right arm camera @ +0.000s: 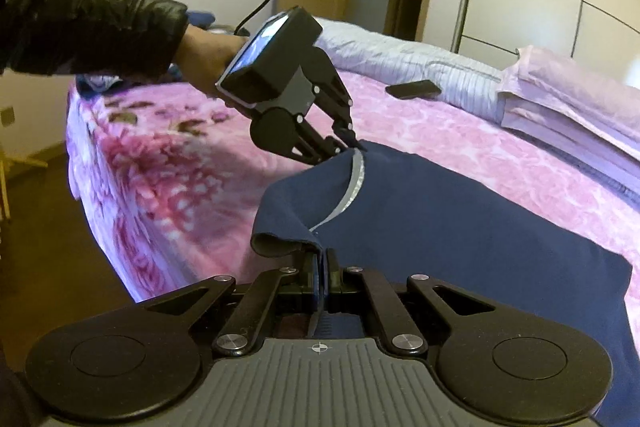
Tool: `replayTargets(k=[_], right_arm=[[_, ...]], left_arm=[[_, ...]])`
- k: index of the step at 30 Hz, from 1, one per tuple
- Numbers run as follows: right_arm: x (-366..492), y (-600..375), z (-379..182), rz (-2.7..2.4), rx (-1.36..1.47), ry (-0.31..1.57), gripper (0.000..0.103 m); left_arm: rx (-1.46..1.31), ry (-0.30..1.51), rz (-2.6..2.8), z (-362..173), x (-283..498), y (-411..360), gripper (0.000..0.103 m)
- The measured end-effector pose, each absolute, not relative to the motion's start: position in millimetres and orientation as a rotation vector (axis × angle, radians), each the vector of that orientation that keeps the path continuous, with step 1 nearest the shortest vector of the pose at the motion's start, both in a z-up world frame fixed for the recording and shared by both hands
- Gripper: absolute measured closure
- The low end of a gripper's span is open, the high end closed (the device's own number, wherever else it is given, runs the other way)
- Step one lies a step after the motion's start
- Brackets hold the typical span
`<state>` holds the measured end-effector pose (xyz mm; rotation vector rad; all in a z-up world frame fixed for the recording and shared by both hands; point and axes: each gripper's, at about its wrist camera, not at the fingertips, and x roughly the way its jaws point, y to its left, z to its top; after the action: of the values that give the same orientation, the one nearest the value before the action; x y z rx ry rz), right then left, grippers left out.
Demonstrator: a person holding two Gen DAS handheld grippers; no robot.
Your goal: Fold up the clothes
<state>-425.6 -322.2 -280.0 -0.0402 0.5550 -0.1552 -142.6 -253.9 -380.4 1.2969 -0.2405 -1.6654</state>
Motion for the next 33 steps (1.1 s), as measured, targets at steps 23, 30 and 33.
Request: replayTargets(k=[23, 30, 33], right_arm=[[-647, -473, -304, -0.721, 0.652, 0.255, 0.103], [-676, -494, -314, -0.784, 0.716, 0.231, 0.103], [-663, -494, -312, -0.748, 0.699, 0.238, 0.102]], left_arm=[[1.407, -0.352, -1.808, -334, -382, -480, 0.083], [1.204, -0.124, -1.828, -318, -323, -466, 0.067], [1.106, 0.050, -1.793, -313, -277, -458, 0.067]])
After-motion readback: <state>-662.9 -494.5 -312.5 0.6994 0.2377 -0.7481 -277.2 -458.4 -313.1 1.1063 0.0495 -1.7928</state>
